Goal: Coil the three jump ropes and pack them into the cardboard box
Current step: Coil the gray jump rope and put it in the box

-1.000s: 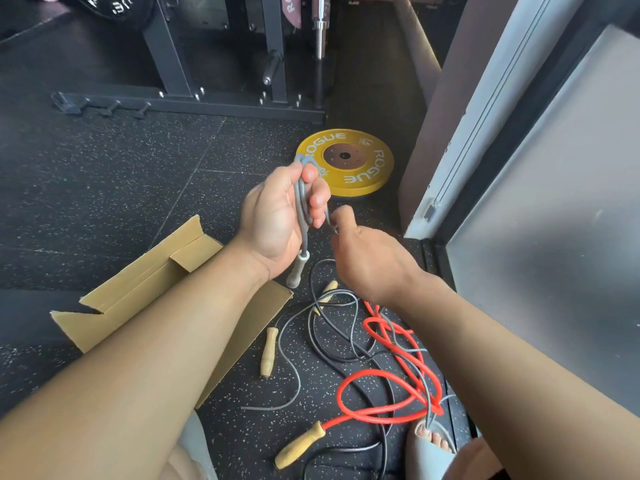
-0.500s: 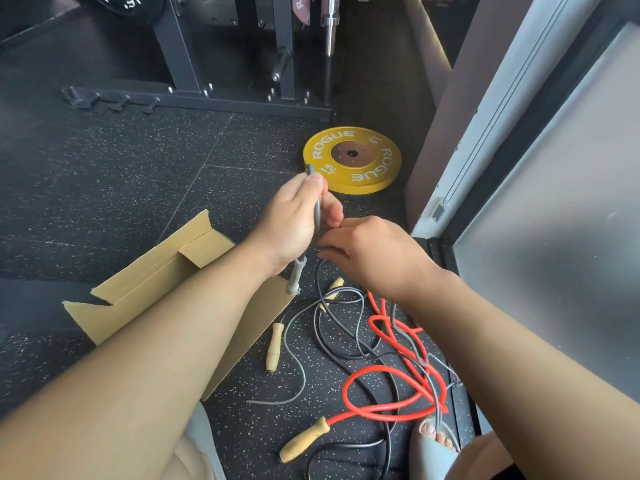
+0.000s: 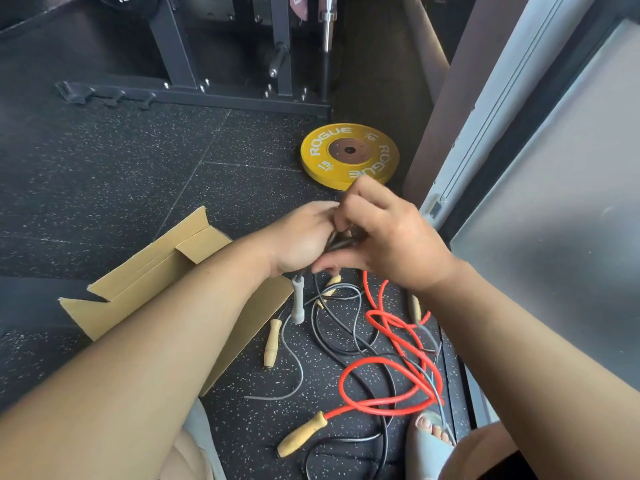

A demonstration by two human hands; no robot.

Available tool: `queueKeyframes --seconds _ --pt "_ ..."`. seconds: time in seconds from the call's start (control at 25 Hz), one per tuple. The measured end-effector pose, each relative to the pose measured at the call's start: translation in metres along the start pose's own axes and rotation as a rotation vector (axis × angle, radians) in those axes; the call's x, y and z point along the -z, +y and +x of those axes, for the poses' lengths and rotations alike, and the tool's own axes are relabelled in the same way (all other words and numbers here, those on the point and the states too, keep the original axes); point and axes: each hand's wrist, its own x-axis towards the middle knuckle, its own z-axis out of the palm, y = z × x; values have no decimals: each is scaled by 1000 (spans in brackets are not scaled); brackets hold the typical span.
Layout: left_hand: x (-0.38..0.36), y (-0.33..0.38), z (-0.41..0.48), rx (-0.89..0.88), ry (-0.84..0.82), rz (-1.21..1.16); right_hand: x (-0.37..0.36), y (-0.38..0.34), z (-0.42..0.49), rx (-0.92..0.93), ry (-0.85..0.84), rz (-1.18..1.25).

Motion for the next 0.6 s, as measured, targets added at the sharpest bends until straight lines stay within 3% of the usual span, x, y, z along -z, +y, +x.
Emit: queueKeyframes --seconds 0.2,0.36,0.48,0.6 --pt "-9 -1 1 138 -248 -136 5 14 -3 -96 -17 141" --pt "-3 -6 3 228 -318 -325 9 32 -9 -221 -21 184" --pt "5 -6 2 252 -333 -492 13 38 -17 -424 -35 416" --pt "11 -4 2 211 -323 -693 9 32 -22 -505 -187 713"
